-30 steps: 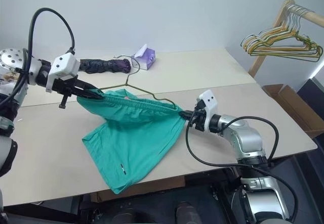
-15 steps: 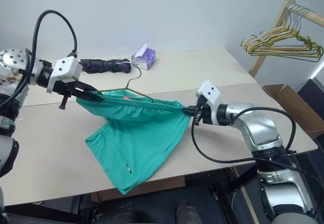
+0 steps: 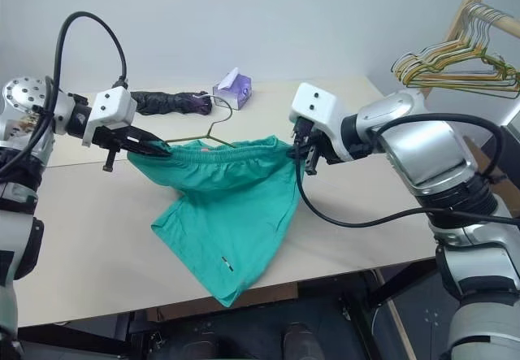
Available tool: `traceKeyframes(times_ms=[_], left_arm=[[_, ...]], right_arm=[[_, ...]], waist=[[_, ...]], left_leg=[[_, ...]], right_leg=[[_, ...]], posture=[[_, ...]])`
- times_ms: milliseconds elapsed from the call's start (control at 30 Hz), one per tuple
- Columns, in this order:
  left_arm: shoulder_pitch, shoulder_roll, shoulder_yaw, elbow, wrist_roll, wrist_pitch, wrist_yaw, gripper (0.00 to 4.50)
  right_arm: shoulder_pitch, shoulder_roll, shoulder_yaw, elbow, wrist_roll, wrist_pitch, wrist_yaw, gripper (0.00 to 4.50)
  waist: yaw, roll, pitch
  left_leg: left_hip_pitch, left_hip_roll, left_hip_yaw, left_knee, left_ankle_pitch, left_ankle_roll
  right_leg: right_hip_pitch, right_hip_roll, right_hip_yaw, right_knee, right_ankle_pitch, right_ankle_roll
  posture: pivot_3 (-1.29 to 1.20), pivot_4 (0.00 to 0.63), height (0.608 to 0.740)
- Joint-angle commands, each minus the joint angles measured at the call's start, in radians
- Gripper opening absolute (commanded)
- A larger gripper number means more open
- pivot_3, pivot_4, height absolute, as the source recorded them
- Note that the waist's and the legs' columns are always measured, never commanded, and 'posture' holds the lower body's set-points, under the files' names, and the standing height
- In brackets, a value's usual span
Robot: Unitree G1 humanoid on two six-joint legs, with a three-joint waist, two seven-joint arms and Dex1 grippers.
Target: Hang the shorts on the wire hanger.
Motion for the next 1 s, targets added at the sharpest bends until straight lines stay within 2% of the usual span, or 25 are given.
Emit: traceKeyframes(times_ms=[33, 433, 600, 833, 1000], left_arm=[[-0.016, -0.003, 0.043, -0.031, -0.008, -0.009, -0.003, 0.11], [0.000, -0.020, 0.060, -0.048, 0.001, -0.007, -0.003, 0.11], [-0.011, -0.025, 0.077, -0.071, -0.047, 0.030, -0.003, 0.11], [-0.005, -0.015, 0.077, -0.072, -0.043, 0.024, -0.003, 0.11], [-0.003, -0.012, 0.077, -0.070, -0.037, 0.020, -0.003, 0.11]], right_arm=[[-0.057, 0.017, 0.007, 0.016, -0.049, -0.051, 0.012, 0.01], [-0.099, 0.109, 0.006, 0.053, -0.120, -0.141, 0.017, 0.01], [-0.056, 0.132, 0.030, 0.071, -0.183, -0.242, -0.006, 0.01], [-0.013, 0.147, 0.014, 0.089, -0.231, -0.322, -0.011, 0.01], [0.019, 0.136, 0.014, 0.078, -0.240, -0.374, 0.023, 1.38]], waist=[[-0.002, 0.000, 0.000], [-0.004, 0.000, 0.000], [-0.005, 0.000, 0.000], [-0.006, 0.000, 0.000], [-0.006, 0.000, 0.000]], left_leg=[[0.000, 0.000, 0.000, 0.000, 0.000, 0.000], [0.000, 0.000, 0.000, 0.000, 0.000, 0.000], [0.000, 0.000, 0.000, 0.000, 0.000, 0.000], [0.001, 0.000, 0.000, 0.000, 0.000, 0.000], [0.001, 0.000, 0.000, 0.000, 0.000, 0.000]], right_leg=[[0.000, 0.000, 0.000, 0.000, 0.000, 0.000], [0.000, 0.000, 0.000, 0.001, 0.000, 0.000], [0.000, 0.000, 0.000, 0.001, 0.000, 0.000], [0.000, 0.000, 0.000, 0.001, 0.000, 0.000], [0.000, 0.000, 0.000, 0.001, 0.000, 0.000]], posture=[[-0.06, 0.000, 0.740], [-0.06, 0.000, 0.740], [-0.06, 0.000, 0.740], [-0.06, 0.000, 0.740], [-0.06, 0.000, 0.740]])
